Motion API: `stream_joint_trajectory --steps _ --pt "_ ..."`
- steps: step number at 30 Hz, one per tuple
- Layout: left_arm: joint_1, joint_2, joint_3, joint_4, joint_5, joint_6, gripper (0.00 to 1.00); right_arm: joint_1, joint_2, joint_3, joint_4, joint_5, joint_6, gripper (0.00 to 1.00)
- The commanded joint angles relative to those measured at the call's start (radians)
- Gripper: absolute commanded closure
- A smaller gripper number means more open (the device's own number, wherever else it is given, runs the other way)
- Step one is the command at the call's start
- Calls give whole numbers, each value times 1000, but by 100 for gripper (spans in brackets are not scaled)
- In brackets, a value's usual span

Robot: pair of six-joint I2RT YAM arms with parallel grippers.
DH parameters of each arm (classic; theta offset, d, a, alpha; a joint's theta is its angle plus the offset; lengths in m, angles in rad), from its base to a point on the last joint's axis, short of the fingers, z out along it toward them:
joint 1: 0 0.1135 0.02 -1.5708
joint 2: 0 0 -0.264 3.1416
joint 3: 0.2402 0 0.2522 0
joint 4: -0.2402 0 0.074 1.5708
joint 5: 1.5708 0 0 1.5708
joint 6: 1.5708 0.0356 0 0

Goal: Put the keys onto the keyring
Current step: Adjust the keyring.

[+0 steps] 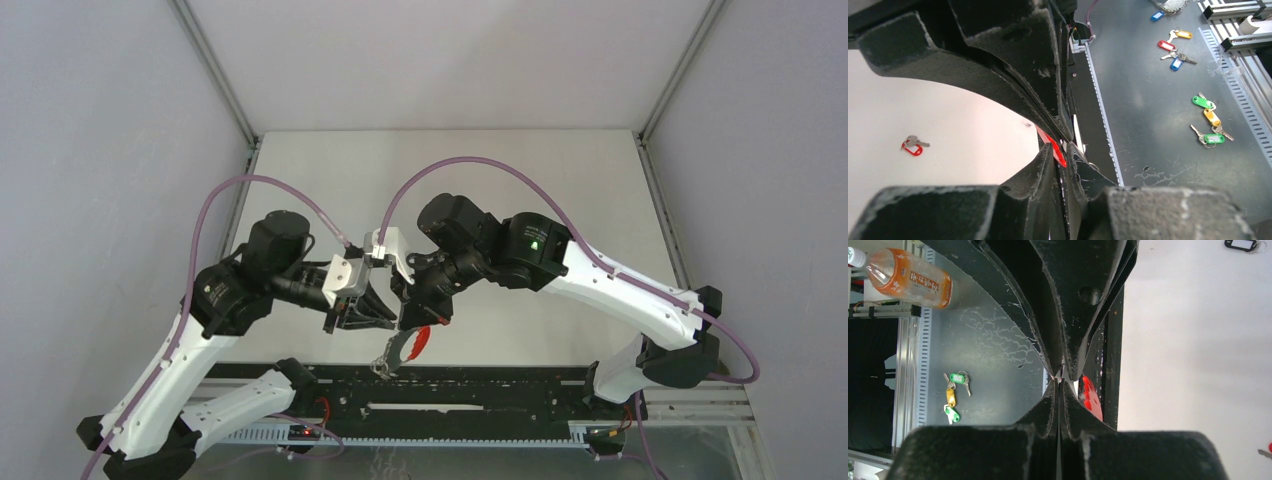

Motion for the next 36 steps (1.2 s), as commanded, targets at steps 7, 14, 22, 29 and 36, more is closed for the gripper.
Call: stream_joint_trajectory --steps 7,14,22,29,36 --pt "-17 0 -21 -27 -45 30 78 7 -11 35 33 -30 -5 100" --pt "-26 -2 -41 -8 -53 25 84 5 -4 42 49 -8 7 100" --pt "-29 -22 -67 30 -87 16 95 1 -42 -3 157 15 53 100" --pt "-28 -37 -67 91 -118 -15 99 1 -56 -31 190 4 69 100" --pt "-20 -67 -91 142 -88 -70 100 -55 -113 -103 295 -43 113 83"
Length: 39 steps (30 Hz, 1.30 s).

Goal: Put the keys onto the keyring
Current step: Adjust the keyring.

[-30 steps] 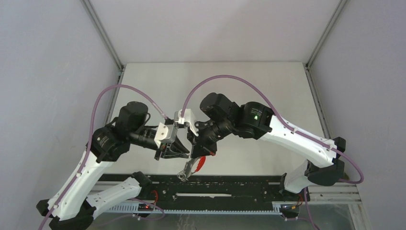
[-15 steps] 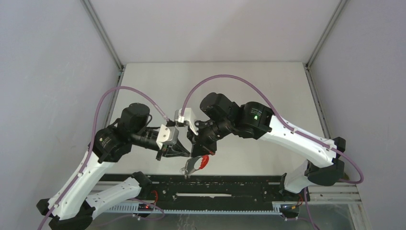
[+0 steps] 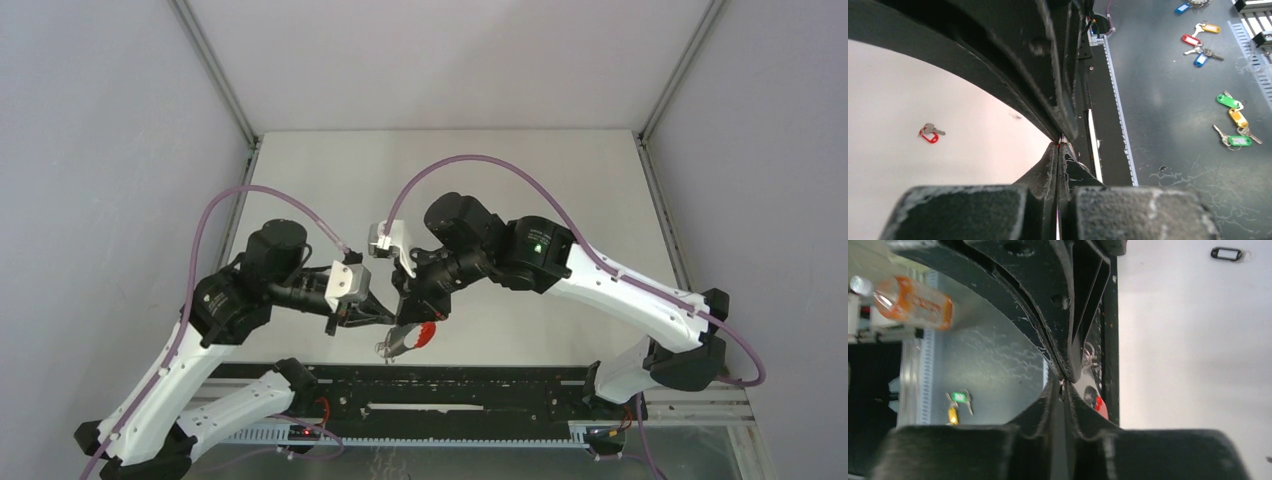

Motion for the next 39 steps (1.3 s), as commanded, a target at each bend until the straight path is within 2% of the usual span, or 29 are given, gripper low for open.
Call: stream_joint_trajectory --steps 1,4,7,9,11,15,19,25,30,39 --pt "12 -24 -39 111 30 -82 100 -56 -114 -76 255 -78 77 77" --pt "41 -66 -82 246 61 -208 100 -114 -198 -166 396 -127 153 66" --pt "77 -113 -142 412 85 -357 100 -157 -267 -249 521 -159 210 30" --pt "90 -118 -154 461 100 -419 100 -177 -309 -294 583 -162 227 25" --pt "97 -119 -157 507 104 -472 100 -203 -353 -351 652 -163 257 24" --pt "108 -114 -152 650 105 -599 100 -218 -438 -480 781 -163 294 31" --pt "107 -100 -135 746 100 -683 100 -217 -515 -630 1002 -165 346 38" --pt "108 -86 -122 832 104 -752 100 -218 -535 -738 1212 -166 384 46" --pt "108 -76 -112 865 120 -773 100 -225 -501 -766 1366 -189 433 48" --pt "108 -79 -123 874 107 -771 100 -217 -484 -764 1388 -192 455 54"
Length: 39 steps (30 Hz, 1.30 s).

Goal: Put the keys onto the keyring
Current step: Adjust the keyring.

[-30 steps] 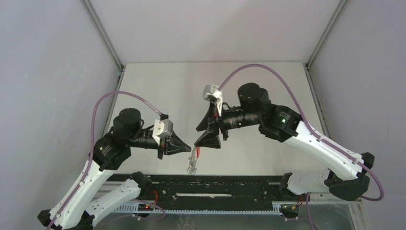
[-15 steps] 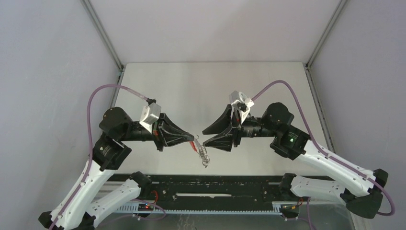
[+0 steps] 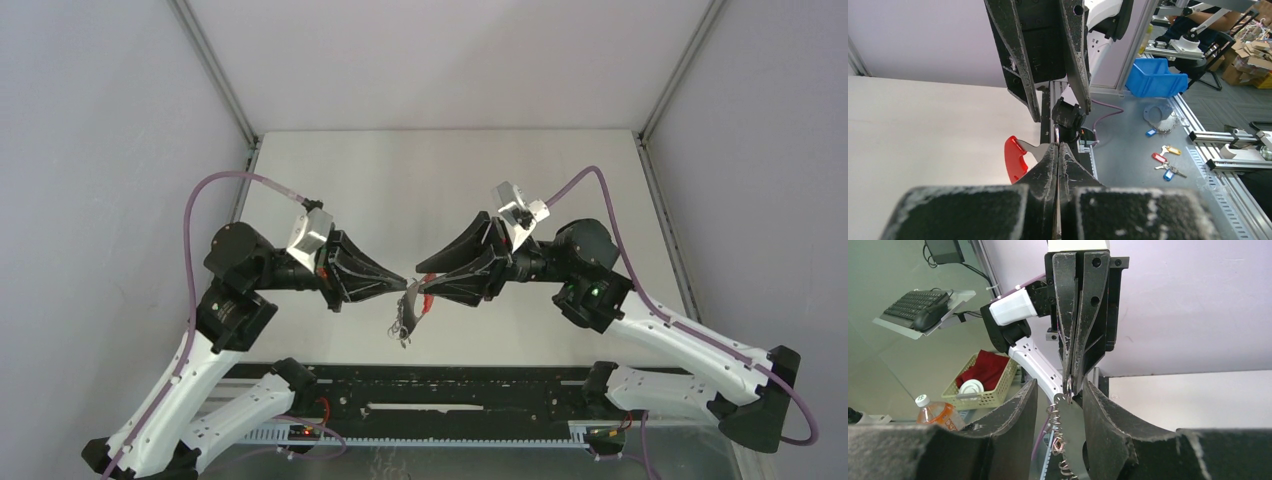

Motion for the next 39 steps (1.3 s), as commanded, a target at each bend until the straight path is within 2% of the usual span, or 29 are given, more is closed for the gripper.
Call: stream_joint_trajectory --steps 1,8,13,15,17,18,22,25,28,35,39 --pt "5 -4 28 59 2 -23 100 4 4 5 51 0 22 54" --pt "5 -7 26 58 6 -20 100 49 22 49 -59 45 -54 57" --pt "5 -7 23 53 3 -11 100 68 28 69 -98 73 -87 72" --pt "6 -8 20 47 3 -4 100 71 23 70 -107 88 -98 81" --pt "6 -11 16 28 3 16 100 75 9 71 -117 114 -111 98" --pt "8 -11 13 12 1 35 100 78 3 70 -126 128 -121 100" --pt "10 -21 -5 -93 -41 132 100 87 -18 73 -186 174 -162 100" --pt "10 -24 -7 -151 -62 186 84 97 -16 87 -250 184 -194 100" --pt "10 -20 -2 -166 -56 199 77 109 -6 101 -285 184 -210 100" --pt "9 4 21 -217 13 220 76 132 15 130 -318 195 -235 100" --pt "10 9 32 -285 27 265 80 142 28 153 -354 198 -256 100"
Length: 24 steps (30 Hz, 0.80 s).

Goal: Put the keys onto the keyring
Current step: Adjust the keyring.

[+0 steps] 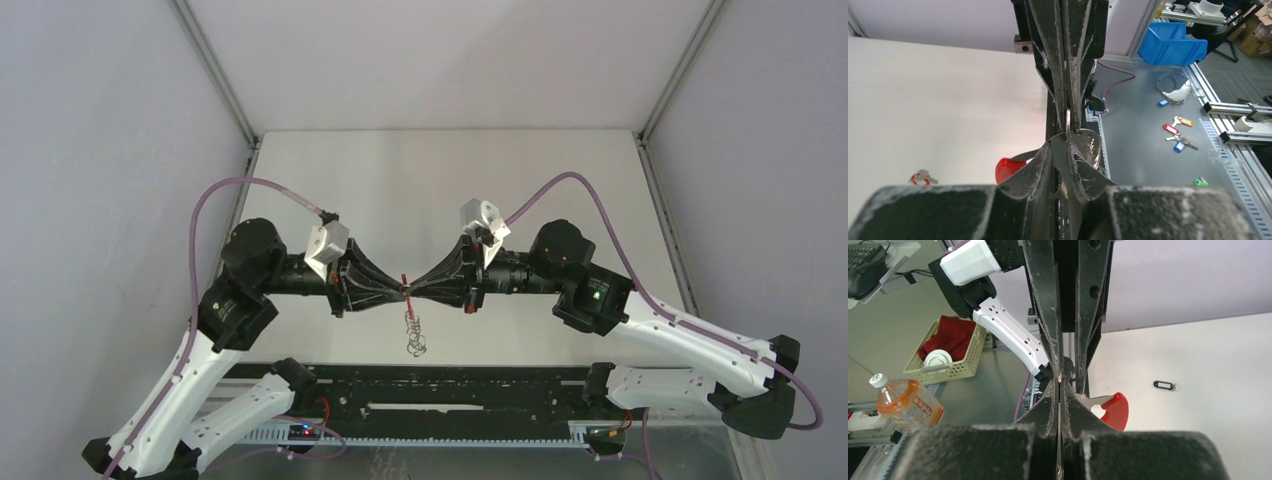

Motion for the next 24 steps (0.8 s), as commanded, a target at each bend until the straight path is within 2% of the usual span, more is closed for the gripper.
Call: stream_joint_trajectory --steps 1,6,9,18,24 --pt "5 8 35 -71 29 62 80 19 14 72 -14 12 -42 100" --pt "5 22 62 -55 41 21 87 33 48 113 -58 21 -68 100" --pt "5 13 63 -65 65 21 88 35 46 115 -92 29 -76 100" --pt "5 -5 92 -277 107 216 78 29 34 115 -114 31 -82 100" --pt "6 12 114 -283 97 223 74 30 41 115 -116 21 -74 100"
